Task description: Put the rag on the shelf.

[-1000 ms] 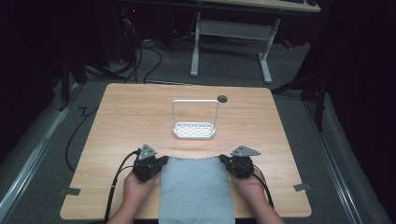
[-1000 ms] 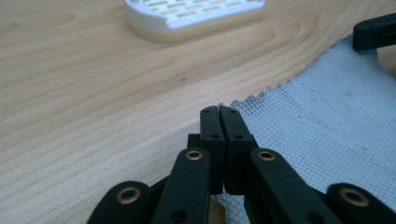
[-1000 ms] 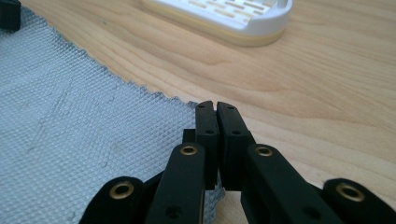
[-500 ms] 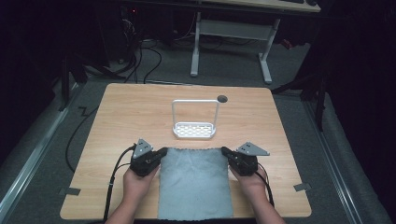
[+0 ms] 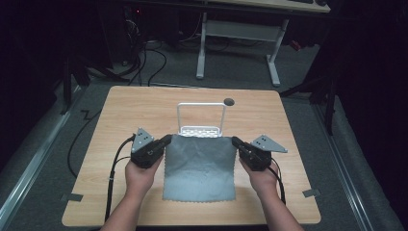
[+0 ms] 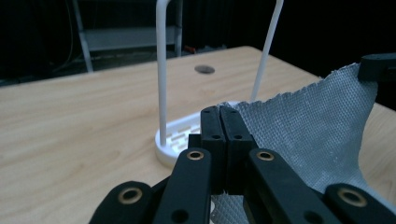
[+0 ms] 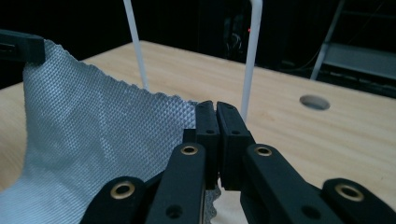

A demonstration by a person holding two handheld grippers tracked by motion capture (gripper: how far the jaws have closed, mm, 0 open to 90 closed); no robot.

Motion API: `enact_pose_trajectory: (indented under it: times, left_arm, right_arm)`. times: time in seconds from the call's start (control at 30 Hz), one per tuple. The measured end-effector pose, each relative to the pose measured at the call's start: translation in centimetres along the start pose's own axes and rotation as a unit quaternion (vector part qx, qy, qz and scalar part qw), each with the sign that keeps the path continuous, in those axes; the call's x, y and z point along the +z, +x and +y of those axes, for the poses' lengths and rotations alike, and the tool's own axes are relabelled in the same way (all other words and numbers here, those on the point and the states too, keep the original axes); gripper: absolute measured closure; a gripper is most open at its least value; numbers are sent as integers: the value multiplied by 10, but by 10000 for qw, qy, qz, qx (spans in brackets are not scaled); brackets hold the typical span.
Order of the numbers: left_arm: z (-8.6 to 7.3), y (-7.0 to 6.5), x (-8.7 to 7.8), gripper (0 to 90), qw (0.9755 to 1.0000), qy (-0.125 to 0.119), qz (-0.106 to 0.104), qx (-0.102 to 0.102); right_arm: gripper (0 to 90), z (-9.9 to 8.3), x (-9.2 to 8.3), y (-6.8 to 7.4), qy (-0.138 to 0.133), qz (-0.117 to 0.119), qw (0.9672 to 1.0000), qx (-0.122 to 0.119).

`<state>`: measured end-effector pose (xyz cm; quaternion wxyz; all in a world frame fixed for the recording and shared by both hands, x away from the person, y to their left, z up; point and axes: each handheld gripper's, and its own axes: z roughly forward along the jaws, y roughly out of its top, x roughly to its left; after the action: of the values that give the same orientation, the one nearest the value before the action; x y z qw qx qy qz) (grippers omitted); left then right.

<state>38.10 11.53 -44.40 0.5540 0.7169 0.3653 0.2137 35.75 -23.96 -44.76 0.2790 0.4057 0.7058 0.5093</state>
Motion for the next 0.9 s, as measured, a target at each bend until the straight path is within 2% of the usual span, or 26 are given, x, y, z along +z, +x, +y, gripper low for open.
enact_pose_trajectory:
  times: [0.37,0.57,0.9]
  left_arm:
    - [29,-1,-3,900,9991,-366,28,221]
    - [51,2,-8,900,9974,-645,75,323]
    - [78,9,-12,900,9949,-874,172,471]
  right_arm:
    - [889,33,-8,-3,-504,-131,9986,-85]
    - [889,50,-9,-3,-678,-160,9975,-84]
    - [890,82,-7,-6,-955,-214,9951,-169]
